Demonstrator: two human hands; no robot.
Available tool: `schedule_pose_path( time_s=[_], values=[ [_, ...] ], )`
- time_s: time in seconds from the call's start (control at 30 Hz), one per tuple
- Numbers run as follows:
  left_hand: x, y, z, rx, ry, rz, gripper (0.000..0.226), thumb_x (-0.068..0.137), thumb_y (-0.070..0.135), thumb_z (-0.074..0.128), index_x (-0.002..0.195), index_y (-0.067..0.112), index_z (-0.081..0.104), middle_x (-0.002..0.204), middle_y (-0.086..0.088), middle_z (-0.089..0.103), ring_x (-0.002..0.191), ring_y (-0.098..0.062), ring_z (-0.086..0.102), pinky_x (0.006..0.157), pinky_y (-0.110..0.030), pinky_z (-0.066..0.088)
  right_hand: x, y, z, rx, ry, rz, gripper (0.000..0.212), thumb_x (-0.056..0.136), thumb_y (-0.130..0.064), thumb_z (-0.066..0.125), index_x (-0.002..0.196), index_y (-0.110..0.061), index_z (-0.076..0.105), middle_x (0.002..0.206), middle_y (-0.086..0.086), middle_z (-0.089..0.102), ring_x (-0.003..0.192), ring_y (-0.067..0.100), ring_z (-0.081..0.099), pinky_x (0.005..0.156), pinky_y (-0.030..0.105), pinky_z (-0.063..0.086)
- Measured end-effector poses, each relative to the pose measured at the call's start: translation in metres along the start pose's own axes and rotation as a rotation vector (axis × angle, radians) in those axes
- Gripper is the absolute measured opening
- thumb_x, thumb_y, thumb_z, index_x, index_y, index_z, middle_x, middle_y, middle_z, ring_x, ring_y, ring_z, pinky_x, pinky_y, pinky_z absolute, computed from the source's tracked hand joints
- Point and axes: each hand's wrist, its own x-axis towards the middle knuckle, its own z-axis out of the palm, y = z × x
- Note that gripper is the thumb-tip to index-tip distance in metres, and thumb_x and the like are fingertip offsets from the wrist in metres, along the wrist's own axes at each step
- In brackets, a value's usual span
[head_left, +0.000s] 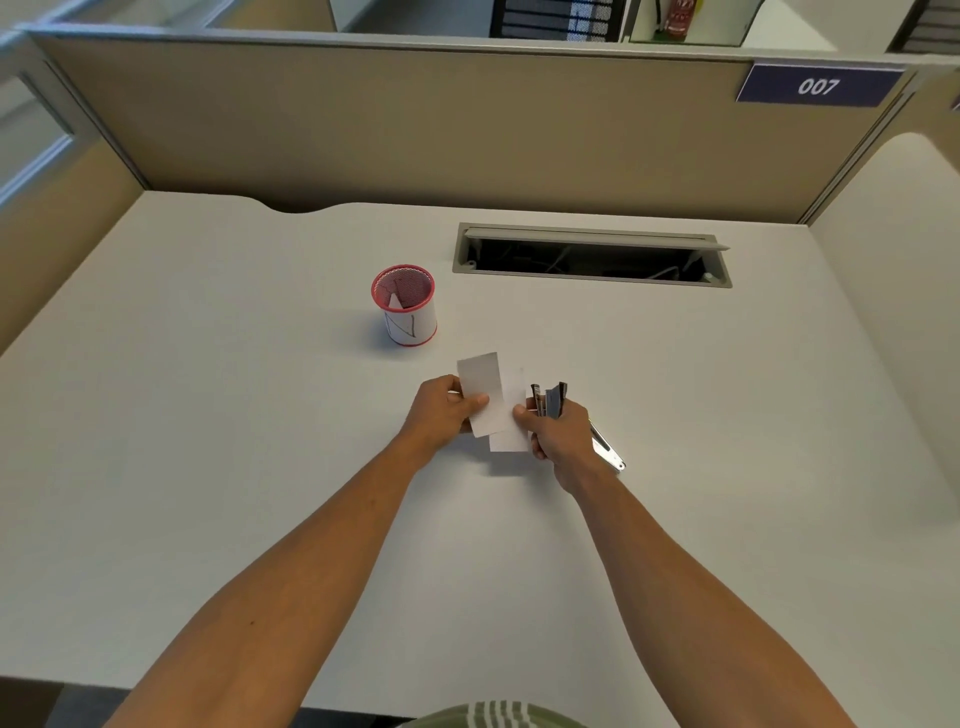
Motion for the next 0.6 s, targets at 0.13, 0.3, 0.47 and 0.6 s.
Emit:
schedule_pose_path(
  time_s=[0.13,0.3,0.47,0.6],
  values=[
    [-0.002,-0.006,-0.012,0.001,0.101,-0.063,0.011,0.084,0.013,0.073,0.087,0.005,0.065,0.099,-0.011,0.07,0.086,-0.025,0.07,0.065,-0.035,0.061,0.001,0.005,0.009,-0.137,0.064,-0.03,0.023,0.078,-0.012,0.075,0.071,-0.012,0.054,0.059,0.002,0.054,0.041,0.014,0.043,0.038,0.022,0.035],
    [-0.007,-0.009,-0.028,0.06,0.131,-0.092,0.012,0.087,0.016,0.069,0.08,0.006,0.066,0.092,-0.004,0.07,0.076,-0.017,0.07,0.055,-0.024,0.057,0.002,0.008,0.022,-0.346,0.113,-0.076,0.013,0.075,-0.015,0.071,0.076,-0.009,0.059,0.072,0.006,0.063,0.062,0.025,0.057,0.056,0.037,0.052],
    [-0.009,-0.009,-0.031,0.145,0.069,-0.09,0.015,0.091,0.019,0.064,0.083,0.007,0.067,0.095,-0.004,0.07,0.078,-0.015,0.069,0.054,-0.02,0.053,0.001,0.007,0.03,-0.489,0.156,-0.162,0.025,0.079,-0.014,0.066,0.066,-0.012,0.045,0.066,0.003,0.051,0.066,0.027,0.049,0.062,0.041,0.048],
    [-0.011,-0.009,-0.027,0.215,0.045,-0.043,0.01,0.091,0.019,0.064,0.088,0.011,0.069,0.094,-0.006,0.071,0.075,-0.015,0.068,0.054,-0.02,0.049,-0.003,0.004,0.03,-0.384,0.16,-0.173,0.024,0.079,-0.021,0.069,0.067,-0.013,0.05,0.063,0.0,0.053,0.058,0.023,0.05,0.054,0.033,0.045]
  ],
)
